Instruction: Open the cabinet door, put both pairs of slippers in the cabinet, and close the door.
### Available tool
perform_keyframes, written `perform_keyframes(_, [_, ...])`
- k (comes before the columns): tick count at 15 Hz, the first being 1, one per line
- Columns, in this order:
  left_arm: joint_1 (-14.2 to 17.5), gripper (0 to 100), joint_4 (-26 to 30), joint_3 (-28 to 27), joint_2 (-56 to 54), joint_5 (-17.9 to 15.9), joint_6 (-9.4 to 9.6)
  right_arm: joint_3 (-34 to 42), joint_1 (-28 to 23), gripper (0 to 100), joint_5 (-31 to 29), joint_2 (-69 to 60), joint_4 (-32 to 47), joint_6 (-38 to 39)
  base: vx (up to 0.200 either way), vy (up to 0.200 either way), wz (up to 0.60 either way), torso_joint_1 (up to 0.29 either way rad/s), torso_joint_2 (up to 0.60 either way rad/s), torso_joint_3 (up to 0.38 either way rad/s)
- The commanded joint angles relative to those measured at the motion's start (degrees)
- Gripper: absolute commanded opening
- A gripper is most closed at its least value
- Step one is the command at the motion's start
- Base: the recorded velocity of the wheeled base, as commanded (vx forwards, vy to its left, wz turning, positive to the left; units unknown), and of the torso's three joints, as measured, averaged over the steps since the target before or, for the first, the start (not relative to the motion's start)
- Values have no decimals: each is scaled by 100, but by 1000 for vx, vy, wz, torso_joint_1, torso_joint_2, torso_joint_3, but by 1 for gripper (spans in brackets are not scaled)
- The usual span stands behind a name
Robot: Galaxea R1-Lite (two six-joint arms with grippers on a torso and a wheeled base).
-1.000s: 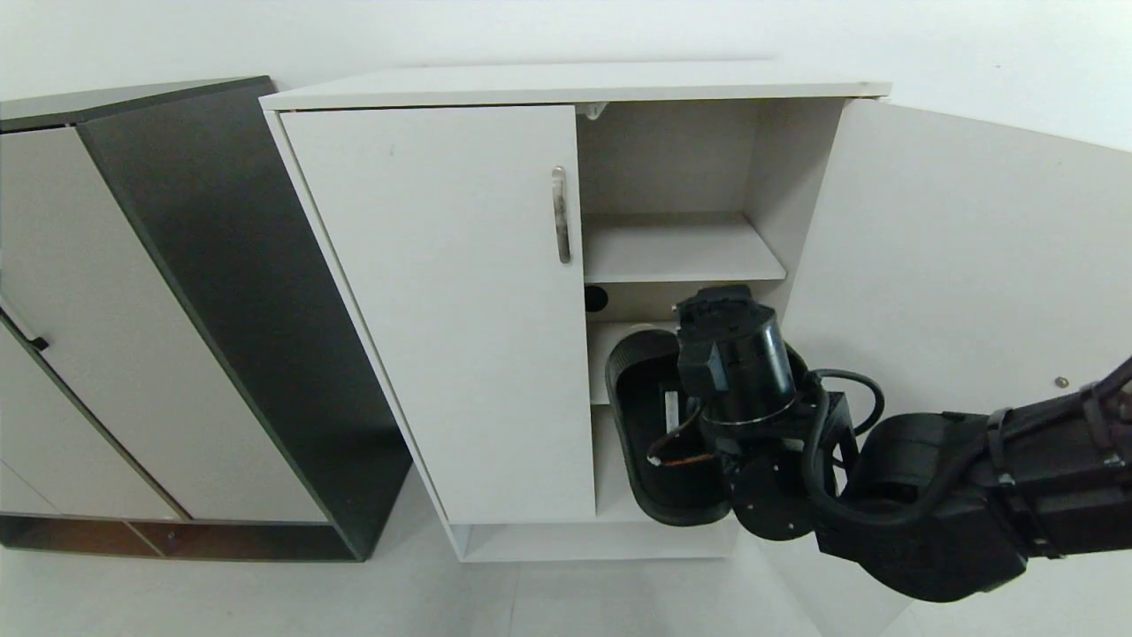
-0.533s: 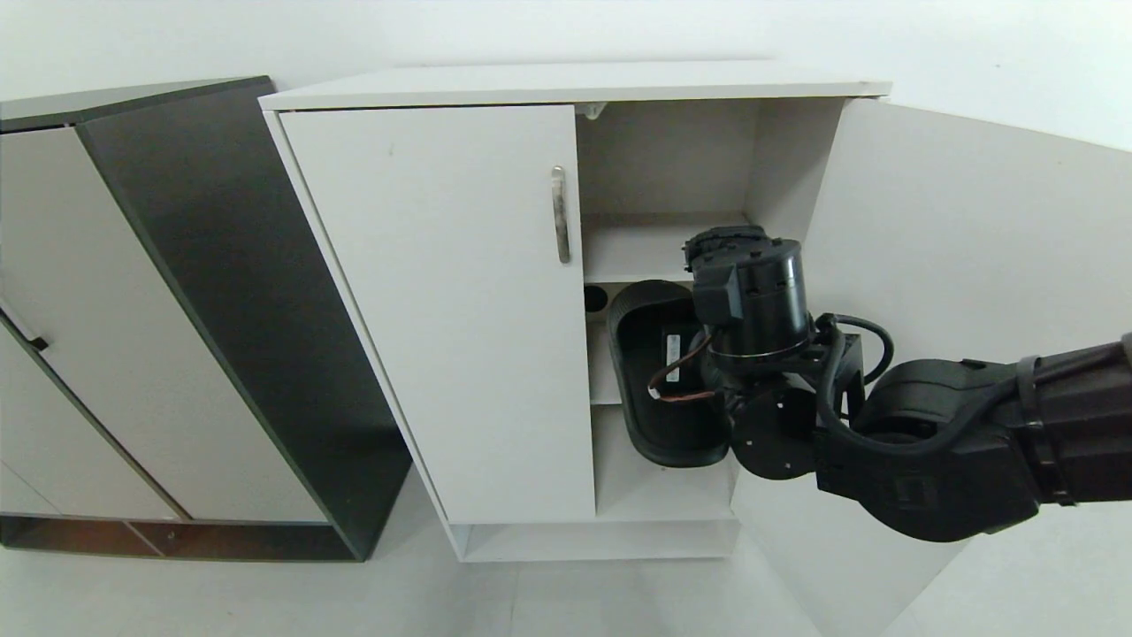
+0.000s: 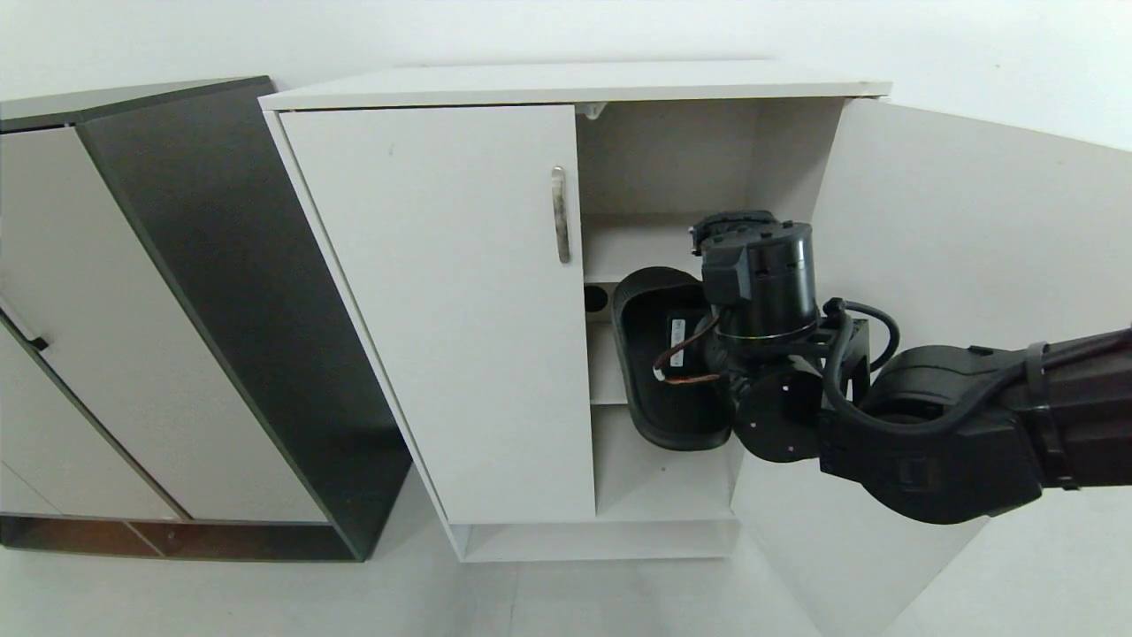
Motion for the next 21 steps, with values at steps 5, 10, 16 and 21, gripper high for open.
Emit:
perform_keyframes(5, [0,0,-2,0,7,0,7,-54,-5,0,0,-22,-1,-117,200,0,0,-2,0,2])
perform_keyframes(10, [0,0,-2,0,7,0,-2,-98,-5,0,0,-14,-1,-117,200,0,0,2,2,2])
perform_keyframes(16, [0,0,-2,0,7,0,-2,-45,-5,0,0,-14,-28,-82,100,0,0,3,0,3])
perform_keyframes(21, [0,0,-2,0,7,9,-11,43,-111,0,299,48,-203,-117,0,0,0,0,0,0])
